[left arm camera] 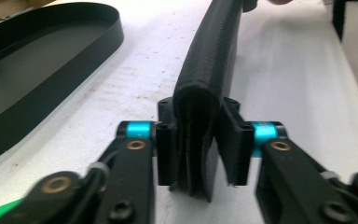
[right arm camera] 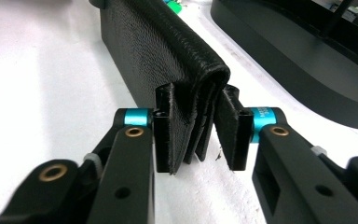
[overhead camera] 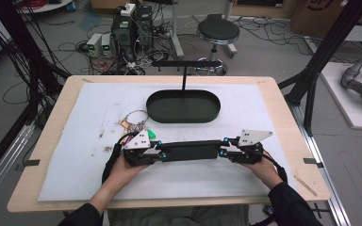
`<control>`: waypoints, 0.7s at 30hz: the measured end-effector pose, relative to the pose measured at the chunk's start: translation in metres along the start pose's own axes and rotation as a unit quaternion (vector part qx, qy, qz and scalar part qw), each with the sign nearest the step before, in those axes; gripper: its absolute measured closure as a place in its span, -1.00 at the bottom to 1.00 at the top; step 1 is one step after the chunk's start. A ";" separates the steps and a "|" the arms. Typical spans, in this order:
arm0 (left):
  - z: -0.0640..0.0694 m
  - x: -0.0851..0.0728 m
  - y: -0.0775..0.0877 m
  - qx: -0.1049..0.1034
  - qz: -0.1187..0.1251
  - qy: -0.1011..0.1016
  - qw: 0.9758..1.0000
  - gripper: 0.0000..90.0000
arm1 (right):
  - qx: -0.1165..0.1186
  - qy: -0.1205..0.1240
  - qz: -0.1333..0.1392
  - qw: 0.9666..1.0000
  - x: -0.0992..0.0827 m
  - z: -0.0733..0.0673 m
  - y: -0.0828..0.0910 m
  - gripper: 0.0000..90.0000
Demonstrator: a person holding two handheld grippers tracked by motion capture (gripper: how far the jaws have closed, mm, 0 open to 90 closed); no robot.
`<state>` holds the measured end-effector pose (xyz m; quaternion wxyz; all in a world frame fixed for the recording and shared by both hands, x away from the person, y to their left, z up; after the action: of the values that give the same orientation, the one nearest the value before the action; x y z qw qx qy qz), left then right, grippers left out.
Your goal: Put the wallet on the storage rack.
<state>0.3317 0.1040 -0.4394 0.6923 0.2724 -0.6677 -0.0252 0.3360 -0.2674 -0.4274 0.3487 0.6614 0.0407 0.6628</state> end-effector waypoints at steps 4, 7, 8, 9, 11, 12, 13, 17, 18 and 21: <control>0.002 0.003 0.004 -0.013 0.025 -0.013 1.000 0.68 | -0.001 0.004 0.010 1.000 0.001 -0.002 0.000 0.19; 0.004 0.007 0.010 -0.026 0.047 -0.015 0.998 0.68 | 0.004 -0.014 0.027 1.000 0.002 0.000 0.002 -0.15; 0.004 0.009 0.013 -0.030 0.055 -0.017 0.998 0.68 | 0.005 -0.021 0.032 0.999 0.003 0.001 0.003 -0.22; 0.004 0.010 0.015 -0.033 0.063 -0.015 0.997 0.68 | 0.009 -0.031 0.042 0.999 0.004 0.002 0.004 -0.27; 0.003 0.011 0.020 -0.040 0.083 -0.009 0.996 0.68 | 0.018 -0.045 0.055 0.997 0.005 0.003 0.005 -0.34; 0.003 0.012 0.022 -0.042 0.095 -0.005 0.995 0.69 | 0.026 -0.051 0.061 0.997 0.007 0.003 0.005 -0.36; 0.002 0.013 0.024 -0.045 0.106 0.000 0.993 0.69 | 0.030 -0.052 0.063 0.996 0.008 0.002 0.003 -0.37; 0.000 0.014 0.031 -0.062 0.144 0.014 0.987 0.69 | 0.048 -0.055 0.057 0.996 0.014 -0.004 -0.010 -0.37; 0.001 0.015 0.031 -0.065 0.152 0.015 0.986 0.69 | 0.053 -0.058 0.060 0.995 0.016 -0.005 -0.013 -0.37; 0.002 0.016 0.033 -0.070 0.160 0.017 0.985 0.69 | 0.069 -0.070 0.073 0.993 0.023 -0.010 -0.020 -0.18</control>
<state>0.3207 0.1251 -0.4112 0.7160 0.1137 -0.6874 0.0436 0.3379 -0.2369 -0.4191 0.2550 0.7297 0.0141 0.6343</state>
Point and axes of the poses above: each handheld gripper's, and its own axes: y roughly backward along the jaws, x roughly out of its top, z roughly to its right, the point moved 1 cm from there along -y, roughly forward along the jaws
